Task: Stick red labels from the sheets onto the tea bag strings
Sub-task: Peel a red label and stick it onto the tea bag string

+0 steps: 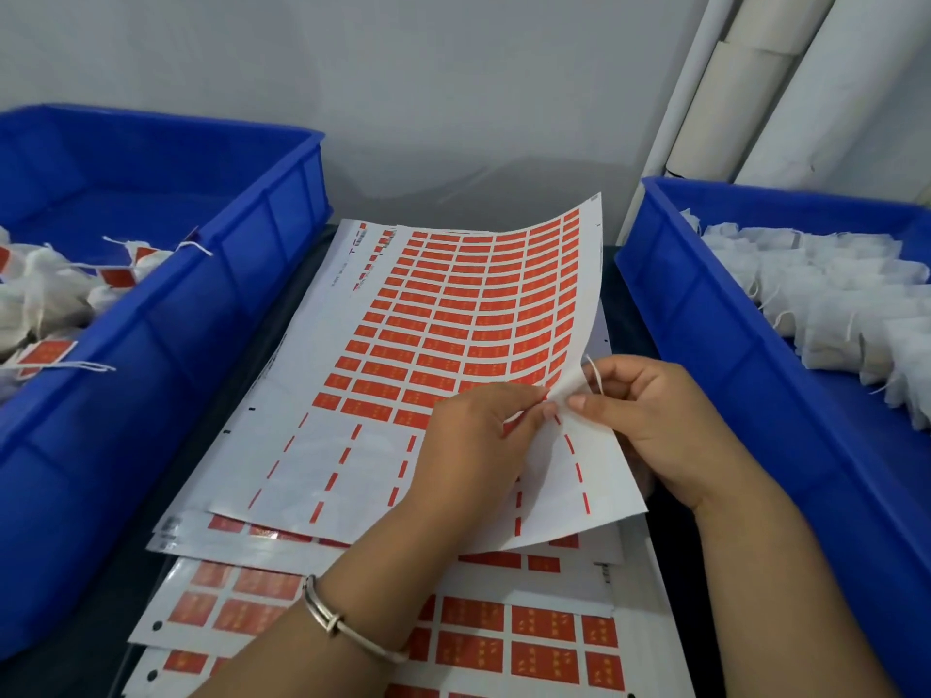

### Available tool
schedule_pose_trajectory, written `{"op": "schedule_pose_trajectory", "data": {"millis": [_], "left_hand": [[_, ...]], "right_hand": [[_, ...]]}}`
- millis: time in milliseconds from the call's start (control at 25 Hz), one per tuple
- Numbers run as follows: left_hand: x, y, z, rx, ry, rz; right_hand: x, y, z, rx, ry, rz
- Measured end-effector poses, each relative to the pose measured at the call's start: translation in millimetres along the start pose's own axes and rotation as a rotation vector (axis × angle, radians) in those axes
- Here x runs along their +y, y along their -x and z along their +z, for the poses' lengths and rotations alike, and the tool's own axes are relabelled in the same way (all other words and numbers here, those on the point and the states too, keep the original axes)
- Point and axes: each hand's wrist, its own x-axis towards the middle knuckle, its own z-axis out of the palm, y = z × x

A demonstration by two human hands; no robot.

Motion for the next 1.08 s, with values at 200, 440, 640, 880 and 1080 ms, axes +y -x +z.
{"op": "schedule_pose_trajectory", "data": {"millis": [200,440,640,880,1080], "left_hand": [[0,-1,-5,0.029,-0.252,0.209],[-3,-4,-3,0.015,-0.117,0.121],[-2,-9,-3,-0.002,-0.060,0.032],[0,-16,1,0.085,0.291,-0.377],[-6,-20,0,0.126,0.647,-0.645]], "right_hand": [[0,-1,1,0.013,0.024,-0.008],[-1,0,0,0.021,0.028,-0.007],[-1,0,-2,0.014,0.014,0.017],[-1,0,-3,0.036,0.013,0.050],[-2,2,-3,0.114,0.032,0.059]]}}
